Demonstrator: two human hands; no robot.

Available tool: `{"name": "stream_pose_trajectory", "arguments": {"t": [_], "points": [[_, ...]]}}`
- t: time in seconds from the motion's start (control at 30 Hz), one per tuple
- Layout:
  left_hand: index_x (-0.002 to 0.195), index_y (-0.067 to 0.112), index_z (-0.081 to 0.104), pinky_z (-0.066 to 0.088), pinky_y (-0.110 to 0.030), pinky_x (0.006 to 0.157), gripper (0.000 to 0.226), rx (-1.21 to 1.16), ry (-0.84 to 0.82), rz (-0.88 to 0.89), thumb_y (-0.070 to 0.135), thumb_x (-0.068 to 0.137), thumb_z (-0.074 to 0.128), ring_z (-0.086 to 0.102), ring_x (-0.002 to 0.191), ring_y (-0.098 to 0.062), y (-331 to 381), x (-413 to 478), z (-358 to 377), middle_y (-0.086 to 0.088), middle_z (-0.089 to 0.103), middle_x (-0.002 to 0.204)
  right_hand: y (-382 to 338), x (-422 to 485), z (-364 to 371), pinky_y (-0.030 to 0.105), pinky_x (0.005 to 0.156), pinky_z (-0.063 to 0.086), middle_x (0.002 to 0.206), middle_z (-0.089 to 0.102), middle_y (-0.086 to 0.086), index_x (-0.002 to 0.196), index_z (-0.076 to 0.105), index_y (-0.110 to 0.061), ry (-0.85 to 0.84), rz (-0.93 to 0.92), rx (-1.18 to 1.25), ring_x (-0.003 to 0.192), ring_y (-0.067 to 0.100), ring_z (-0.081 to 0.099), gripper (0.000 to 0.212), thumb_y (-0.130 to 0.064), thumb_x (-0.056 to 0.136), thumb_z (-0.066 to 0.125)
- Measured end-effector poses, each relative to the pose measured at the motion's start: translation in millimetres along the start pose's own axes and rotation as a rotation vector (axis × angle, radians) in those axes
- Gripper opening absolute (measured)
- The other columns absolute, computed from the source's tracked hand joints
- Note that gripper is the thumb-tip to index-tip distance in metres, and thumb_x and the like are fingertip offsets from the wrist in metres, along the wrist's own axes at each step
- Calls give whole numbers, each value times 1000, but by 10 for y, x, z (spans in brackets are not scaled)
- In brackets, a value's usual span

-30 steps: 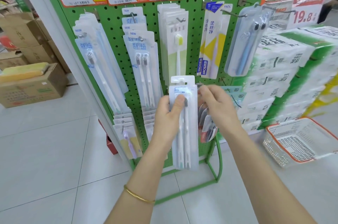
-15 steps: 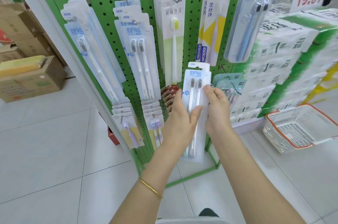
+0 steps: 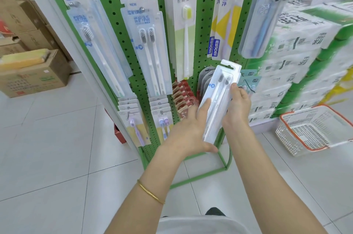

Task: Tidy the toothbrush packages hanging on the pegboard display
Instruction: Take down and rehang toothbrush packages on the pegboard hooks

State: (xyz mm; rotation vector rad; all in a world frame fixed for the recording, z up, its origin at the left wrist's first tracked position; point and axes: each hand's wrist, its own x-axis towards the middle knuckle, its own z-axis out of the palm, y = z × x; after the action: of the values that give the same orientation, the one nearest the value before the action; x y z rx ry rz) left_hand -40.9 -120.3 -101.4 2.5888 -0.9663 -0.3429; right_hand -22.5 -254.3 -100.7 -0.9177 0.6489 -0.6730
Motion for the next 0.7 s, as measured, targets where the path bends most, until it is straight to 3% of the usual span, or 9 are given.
{"name": "stream_pose_trajectory", "arguments": {"t": [0.1, 0.17, 0.23, 0.3, 0.4, 0.47, 0.53, 0.6, 0.7], "points": [[146, 32, -24, 42, -35, 72, 126, 61, -13, -11, 51, 71, 75, 46, 119, -27, 7, 3, 27, -3, 10, 147, 32, -26, 12, 12, 46, 33, 55, 34, -11, 63, 37, -18, 58, -45, -35, 40, -2, 33, 38, -20, 97, 52], [145, 33, -26, 45, -36, 80, 122, 27, -30, -23, 43, 74, 73, 40, 126, -28, -13, 3, 23, -2, 5, 151, 46, -44, 2, 17, 51, 38, 53, 40, -11, 65, 41, -18, 26, -29, -28, 45, 0, 39, 35, -23, 97, 52], [145, 36, -26, 45, -37, 92, 118, -91, -84, -51, 30, 77, 70, 33, 134, -27, -51, 7, -23, 2, -2, 156, 33, -71, -16, 18, 48, 39, 53, 50, -13, 71, 49, -19, -66, 36, -25, 46, 3, 45, 29, -31, 97, 52], [143, 43, -25, 45, -39, 97, 113, -279, -167, -81, 20, 77, 64, 32, 137, -24, -99, 19, -72, 6, -7, 158, 19, -82, -48, 18, 45, 41, 66, 57, -8, 82, 56, -20, -187, 132, -16, 48, 4, 51, 28, -42, 97, 48], [142, 56, -12, 52, -44, 82, 108, -606, -238, -92, 12, 69, 54, 46, 127, -30, -171, 43, -111, 8, -5, 159, 19, -99, -78, 29, 61, 51, 88, 63, 5, 92, 57, -15, -329, 176, -70, 72, 18, 62, 21, -34, 97, 51], [144, 55, -2, 50, -39, 73, 105, -725, -248, -81, 6, 66, 50, 51, 122, -30, -211, 46, -115, 8, 8, 157, 22, -111, -89, 32, 64, 53, 91, 63, 8, 94, 52, -13, -346, 124, -126, 76, 22, 62, 7, -14, 93, 59], [148, 43, 7, 50, -33, 83, 97, -848, -264, -76, -6, 75, 47, 53, 122, -25, -217, 38, -117, -2, 24, 153, 20, -115, -96, 30, 63, 55, 88, 62, 7, 98, 47, -12, -315, 91, -167, 71, 17, 62, 18, -3, 90, 60], [149, 27, 17, 49, -37, 97, 80, -1033, -276, -131, -16, 84, 37, 57, 119, -28, -220, 33, -113, -11, 43, 141, -6, -126, -93, 28, 60, 54, 81, 62, 3, 104, 47, -10, -316, 97, -169, 64, 10, 62, 20, -1, 90, 59], [139, 19, 36, 51, -40, 95, 56, -1133, -293, -190, -10, 92, 42, 62, 112, -32, -250, 21, -98, -11, 60, 123, -35, -118, -111, 23, 57, 52, 75, 69, -3, 96, 60, -11, -418, 96, -210, 63, 6, 65, 9, -3, 93, 56]]}}
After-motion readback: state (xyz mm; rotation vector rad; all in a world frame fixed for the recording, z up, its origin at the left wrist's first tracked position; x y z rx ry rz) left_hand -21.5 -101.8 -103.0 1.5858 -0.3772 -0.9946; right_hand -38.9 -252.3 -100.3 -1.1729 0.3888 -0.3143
